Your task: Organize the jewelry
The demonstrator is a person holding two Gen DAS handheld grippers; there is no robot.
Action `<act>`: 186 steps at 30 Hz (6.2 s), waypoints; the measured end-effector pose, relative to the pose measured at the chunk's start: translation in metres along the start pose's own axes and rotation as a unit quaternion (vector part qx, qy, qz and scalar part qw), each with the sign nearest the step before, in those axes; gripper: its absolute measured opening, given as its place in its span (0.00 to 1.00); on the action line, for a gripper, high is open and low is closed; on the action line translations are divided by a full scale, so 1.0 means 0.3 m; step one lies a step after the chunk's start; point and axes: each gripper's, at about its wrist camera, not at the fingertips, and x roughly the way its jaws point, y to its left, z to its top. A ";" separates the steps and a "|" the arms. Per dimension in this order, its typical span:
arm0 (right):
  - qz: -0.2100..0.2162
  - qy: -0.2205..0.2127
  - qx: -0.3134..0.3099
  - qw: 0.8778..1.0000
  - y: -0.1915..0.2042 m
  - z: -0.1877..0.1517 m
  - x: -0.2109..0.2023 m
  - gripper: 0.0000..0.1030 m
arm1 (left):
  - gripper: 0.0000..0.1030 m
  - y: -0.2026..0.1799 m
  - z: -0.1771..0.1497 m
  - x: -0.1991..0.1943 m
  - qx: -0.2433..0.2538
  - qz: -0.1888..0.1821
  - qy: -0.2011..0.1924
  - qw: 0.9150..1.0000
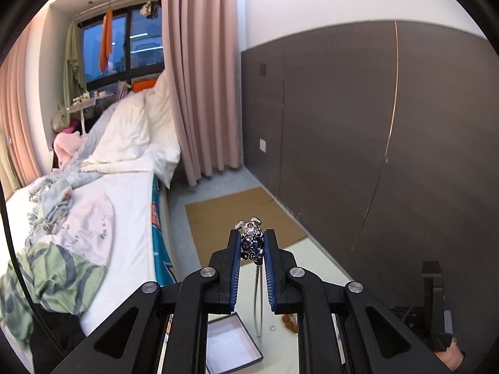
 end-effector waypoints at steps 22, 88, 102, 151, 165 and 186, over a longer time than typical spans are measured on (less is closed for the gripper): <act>0.020 0.009 -0.029 0.999 0.119 -0.026 0.039 0.13 | 0.14 0.091 -0.066 -0.012 -0.015 0.018 0.002 1.000; 0.021 0.043 0.030 0.998 0.134 -0.002 0.196 0.72 | 0.74 0.223 -0.526 0.198 -0.175 -0.006 0.161 0.971; 0.004 -0.011 0.109 0.994 -0.133 -0.040 0.075 0.79 | 0.74 -0.070 -0.491 0.360 -0.079 -0.065 0.194 0.976; 0.069 0.018 0.198 0.978 -0.381 -0.107 0.215 0.64 | 0.00 -0.241 -0.395 0.615 -0.021 -0.095 0.215 0.972; 0.048 0.083 0.171 0.981 -0.292 -0.064 0.381 0.54 | 0.00 -0.130 -0.321 0.501 -0.037 -0.069 0.177 0.981; 0.048 0.052 0.123 0.990 -0.173 -0.020 0.305 0.19 | 0.00 0.103 -0.372 0.298 -0.101 -0.037 0.146 0.983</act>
